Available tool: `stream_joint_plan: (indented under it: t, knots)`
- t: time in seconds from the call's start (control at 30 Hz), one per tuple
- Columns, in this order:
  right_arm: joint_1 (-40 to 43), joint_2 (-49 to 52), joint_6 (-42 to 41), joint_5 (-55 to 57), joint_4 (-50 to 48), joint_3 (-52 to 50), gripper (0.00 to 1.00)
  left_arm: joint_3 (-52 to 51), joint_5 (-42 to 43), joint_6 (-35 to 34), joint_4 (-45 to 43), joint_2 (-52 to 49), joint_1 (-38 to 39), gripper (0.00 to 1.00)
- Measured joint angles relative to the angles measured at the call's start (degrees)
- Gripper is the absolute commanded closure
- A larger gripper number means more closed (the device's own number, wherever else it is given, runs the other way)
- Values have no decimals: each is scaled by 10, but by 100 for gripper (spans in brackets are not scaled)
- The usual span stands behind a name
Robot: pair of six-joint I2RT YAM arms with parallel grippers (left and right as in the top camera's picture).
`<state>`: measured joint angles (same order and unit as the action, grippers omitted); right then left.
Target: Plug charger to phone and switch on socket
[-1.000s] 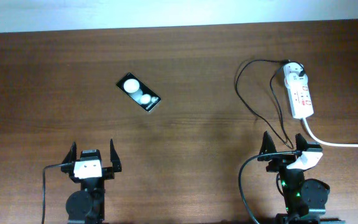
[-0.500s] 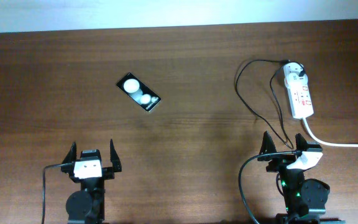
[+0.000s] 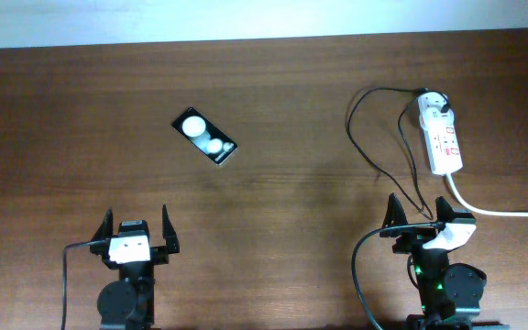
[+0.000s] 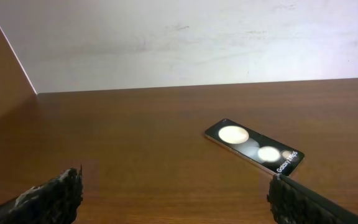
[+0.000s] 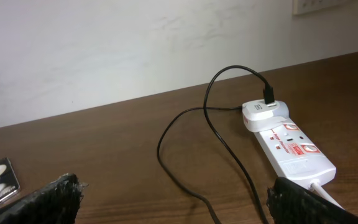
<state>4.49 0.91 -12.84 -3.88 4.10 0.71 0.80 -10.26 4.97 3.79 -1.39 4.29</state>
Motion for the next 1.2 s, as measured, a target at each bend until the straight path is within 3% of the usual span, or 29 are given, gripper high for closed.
stream_joint_plan:
  t: [1.2]
  knots:
    - [0,0,0,0,0,0,1,0,16,0,0,0,0,1]
